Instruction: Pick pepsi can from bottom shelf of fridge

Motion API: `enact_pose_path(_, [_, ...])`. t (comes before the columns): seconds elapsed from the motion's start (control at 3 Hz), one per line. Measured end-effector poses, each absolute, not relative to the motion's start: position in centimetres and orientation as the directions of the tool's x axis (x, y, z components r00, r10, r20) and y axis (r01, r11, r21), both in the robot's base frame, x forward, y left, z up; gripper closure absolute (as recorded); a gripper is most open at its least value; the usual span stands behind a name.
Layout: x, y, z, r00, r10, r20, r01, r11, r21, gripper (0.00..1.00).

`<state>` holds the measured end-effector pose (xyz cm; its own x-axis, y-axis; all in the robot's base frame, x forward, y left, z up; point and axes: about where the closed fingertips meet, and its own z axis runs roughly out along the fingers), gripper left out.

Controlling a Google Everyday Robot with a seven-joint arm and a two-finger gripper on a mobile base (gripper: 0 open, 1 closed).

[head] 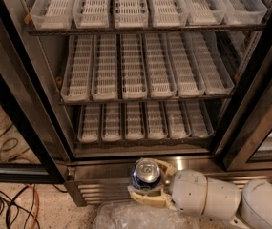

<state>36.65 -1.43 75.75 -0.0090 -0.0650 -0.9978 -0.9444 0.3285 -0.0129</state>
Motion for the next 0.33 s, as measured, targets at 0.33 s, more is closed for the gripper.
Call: enact_pose_path(0.33, [36.65,-1.43,75.75,-0.009,-0.065,-0.998,-0.944,0.328,-0.013,1.0])
